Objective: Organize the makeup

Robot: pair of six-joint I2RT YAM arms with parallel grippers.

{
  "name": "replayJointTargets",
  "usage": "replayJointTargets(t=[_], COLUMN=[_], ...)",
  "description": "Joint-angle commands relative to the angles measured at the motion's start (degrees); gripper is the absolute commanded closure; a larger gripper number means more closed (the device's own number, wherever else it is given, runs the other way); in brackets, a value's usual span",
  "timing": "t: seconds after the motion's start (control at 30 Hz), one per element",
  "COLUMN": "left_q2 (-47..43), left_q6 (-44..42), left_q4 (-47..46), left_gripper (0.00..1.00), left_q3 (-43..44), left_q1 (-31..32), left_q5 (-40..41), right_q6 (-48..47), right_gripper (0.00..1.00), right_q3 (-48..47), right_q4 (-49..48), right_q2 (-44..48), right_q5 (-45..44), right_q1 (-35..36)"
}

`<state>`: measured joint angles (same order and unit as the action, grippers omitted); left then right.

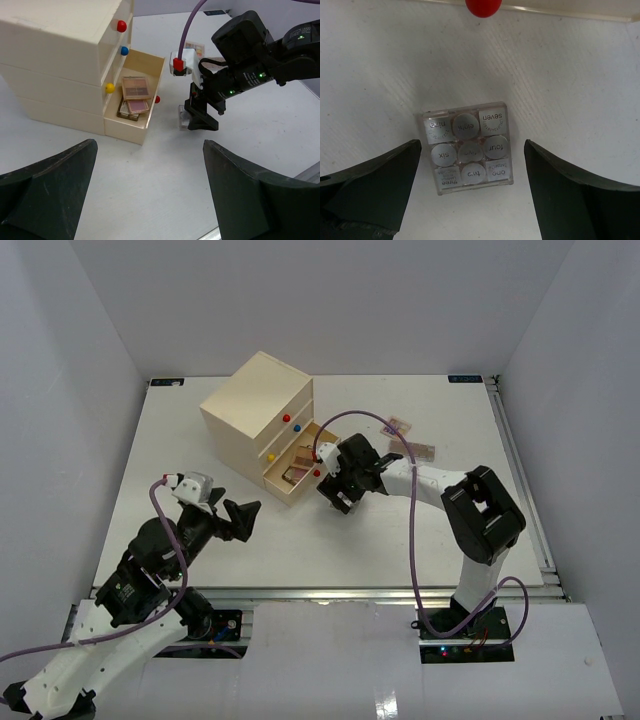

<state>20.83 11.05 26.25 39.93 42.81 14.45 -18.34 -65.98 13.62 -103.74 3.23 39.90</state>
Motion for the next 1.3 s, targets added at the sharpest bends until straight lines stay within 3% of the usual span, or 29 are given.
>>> replayJointTargets(t=[0.0, 0.2, 0.4, 0.63, 0.8, 1.03, 1.13, 1.27], left_q2=[-1.1, -2.6, -2.3, -1.4, -1.0, -0.8, -0.9, -0.4], left_q6=[0.7, 1.1, 1.2, 1.2, 1.2, 1.1, 1.1, 0.9], left_q4=[-0.3, -0.1, -0.1, -0.2, -0.1, -0.1, -0.2, -0.1], left_gripper=[0.02, 0.02, 0.02, 0.02, 0.02, 0.02, 0.02, 0.02], left_q3=[-2.2, -3.5, -3.6, -3.7, -3.7, -3.8, -3.8, -3.9], left_q1=[-0.3, -0.4, -0.3, -0.3, -0.4, -0.3, -0.3, -0.3], left_q5=[3.2, 3.9, 3.5, 3.1, 3.0, 3.2, 3.8, 4.2], right_q6=[-2.3, -4.7, -5.3, -5.6, -6.8, -11.1, -15.3, -27.5], right_gripper=[0.10, 0.09, 0.03, 0.22, 0.49, 0.72, 0.77, 0.77], right_q3=[-1.7, -0.9, -1.6, -1.1, -1.3, -3.8, -5.1, -11.8], right_q4=[-1.1, -0.6, 1.6, 4.2, 4.8, 4.8, 3.5, 6.0], right_q2=[-1.7, -3.3, -4.8, -4.8, -3.5, 5.6, 8.9, 8.2], right_q5=[-2.3, -1.4, 4.6, 11.9, 11.4, 12.3, 12.6, 14.4], right_q1=[0.1, 0.0, -2.1, -4.6, -4.8, -4.3, -3.0, -0.7])
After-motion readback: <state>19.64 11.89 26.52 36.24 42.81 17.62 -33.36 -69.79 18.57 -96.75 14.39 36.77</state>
